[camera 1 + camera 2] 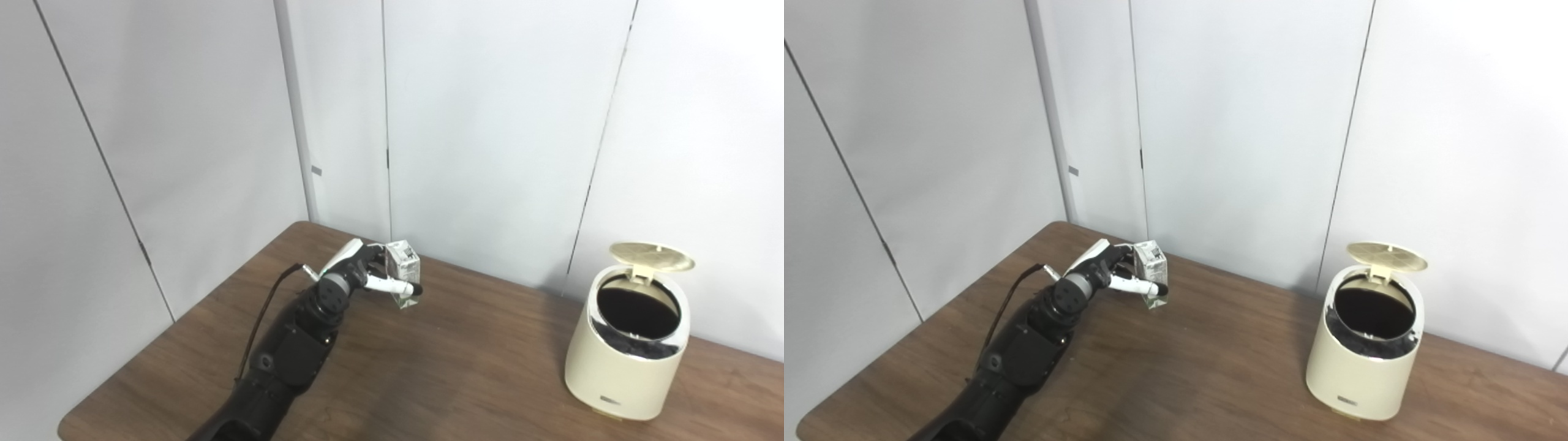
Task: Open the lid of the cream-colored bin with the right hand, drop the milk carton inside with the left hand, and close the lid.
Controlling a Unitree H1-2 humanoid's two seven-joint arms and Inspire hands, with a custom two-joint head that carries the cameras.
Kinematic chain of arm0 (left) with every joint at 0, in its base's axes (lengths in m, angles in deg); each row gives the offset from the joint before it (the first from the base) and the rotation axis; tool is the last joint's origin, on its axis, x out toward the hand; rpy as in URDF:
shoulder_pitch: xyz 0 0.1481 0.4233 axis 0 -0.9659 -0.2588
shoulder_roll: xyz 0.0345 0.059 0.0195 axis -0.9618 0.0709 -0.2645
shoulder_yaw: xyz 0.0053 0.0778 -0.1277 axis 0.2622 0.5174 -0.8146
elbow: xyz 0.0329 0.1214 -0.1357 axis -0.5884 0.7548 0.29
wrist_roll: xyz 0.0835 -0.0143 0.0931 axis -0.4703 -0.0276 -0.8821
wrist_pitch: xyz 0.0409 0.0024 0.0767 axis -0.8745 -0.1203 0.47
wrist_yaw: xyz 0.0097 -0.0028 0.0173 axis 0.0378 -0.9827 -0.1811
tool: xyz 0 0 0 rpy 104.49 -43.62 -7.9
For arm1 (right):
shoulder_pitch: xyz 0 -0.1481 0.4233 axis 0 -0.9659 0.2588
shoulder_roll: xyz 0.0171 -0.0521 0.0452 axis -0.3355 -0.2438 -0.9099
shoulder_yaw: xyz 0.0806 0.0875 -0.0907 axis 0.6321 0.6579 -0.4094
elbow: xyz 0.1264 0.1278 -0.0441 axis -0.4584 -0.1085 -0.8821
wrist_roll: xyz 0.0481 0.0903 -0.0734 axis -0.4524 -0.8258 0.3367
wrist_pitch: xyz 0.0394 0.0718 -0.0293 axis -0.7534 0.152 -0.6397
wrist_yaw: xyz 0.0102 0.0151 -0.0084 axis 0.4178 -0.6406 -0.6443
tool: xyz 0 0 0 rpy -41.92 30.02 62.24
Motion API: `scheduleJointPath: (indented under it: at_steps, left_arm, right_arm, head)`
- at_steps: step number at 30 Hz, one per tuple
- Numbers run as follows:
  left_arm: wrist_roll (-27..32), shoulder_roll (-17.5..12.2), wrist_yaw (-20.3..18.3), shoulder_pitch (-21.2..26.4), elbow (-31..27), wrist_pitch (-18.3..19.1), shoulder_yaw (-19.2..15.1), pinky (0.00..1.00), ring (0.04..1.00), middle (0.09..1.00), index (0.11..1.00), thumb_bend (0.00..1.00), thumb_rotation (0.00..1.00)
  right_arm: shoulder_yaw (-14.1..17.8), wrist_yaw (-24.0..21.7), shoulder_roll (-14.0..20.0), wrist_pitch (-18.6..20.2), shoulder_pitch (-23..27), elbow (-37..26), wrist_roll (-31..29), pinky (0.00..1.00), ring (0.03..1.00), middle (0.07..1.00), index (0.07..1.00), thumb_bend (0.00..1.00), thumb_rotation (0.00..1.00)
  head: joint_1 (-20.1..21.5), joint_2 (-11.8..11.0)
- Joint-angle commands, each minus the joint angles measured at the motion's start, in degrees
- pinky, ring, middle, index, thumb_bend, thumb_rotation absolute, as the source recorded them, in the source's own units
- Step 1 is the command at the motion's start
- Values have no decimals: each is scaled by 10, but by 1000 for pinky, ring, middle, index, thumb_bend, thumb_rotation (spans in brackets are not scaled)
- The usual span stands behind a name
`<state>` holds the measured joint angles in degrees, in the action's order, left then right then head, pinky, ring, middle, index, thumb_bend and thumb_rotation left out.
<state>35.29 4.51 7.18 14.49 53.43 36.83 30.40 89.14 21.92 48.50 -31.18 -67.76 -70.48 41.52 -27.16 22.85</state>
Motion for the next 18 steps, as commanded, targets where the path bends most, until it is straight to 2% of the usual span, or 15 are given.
scheduleJointPath:
  at_steps: [1, 7, 10, 12, 15, 16, 17, 18]
  left_arm:
    - [1, -14, 9, 29, -6, -4, -2, 675, 806, 872, 913, 1000, 345]
    - [0, -11, 23, 26, -7, -7, 7, 670, 812, 875, 913, 1000, 351]
    - [-1, 5, 66, 22, -5, -23, -5, 657, 792, 841, 871, 956, 261]
    - [-13, 26, 134, 18, 1, -47, -18, 588, 718, 770, 798, 891, 155]
    - [-33, 59, 265, 22, 39, -106, -40, 481, 581, 625, 656, 786, 27]
    - [-37, 67, 303, 26, 60, -128, -44, 450, 540, 552, 588, 656, 13]
    - [-38, 72, 330, 30, 78, -147, -47, 409, 493, 506, 541, 576, 5]
    - [-35, 77, 350, 34, 92, -160, -51, 390, 473, 492, 520, 549, 2]
  right_arm:
    - [-2, 6, -14, -14, -26, 15, 4, 460, 634, 685, 660, 392, 768]
    - [-2, 4, -16, -6, -29, 6, 5, 456, 630, 681, 659, 414, 787]
    - [-1, 2, -17, 2, -31, 0, 4, 449, 627, 679, 657, 425, 790]
    - [-1, 2, -17, 2, -31, -2, 4, 445, 625, 678, 654, 432, 794]
    - [-2, 2, -17, 4, -32, -4, 6, 443, 622, 676, 653, 447, 809]
    - [-2, 1, -17, 6, -33, -6, 3, 446, 624, 677, 654, 459, 817]
    - [-2, -1, -18, 7, -33, -6, 0, 448, 624, 676, 653, 470, 816]
    - [-2, -2, -18, 8, -33, -6, -3, 450, 625, 676, 653, 474, 814]
  head:
    - [1, 1]
    - [6, 2]
    - [7, 2]
    - [8, 3]
    - [9, 3]
    - [9, 3]
    - [9, 3]
    - [9, 3]
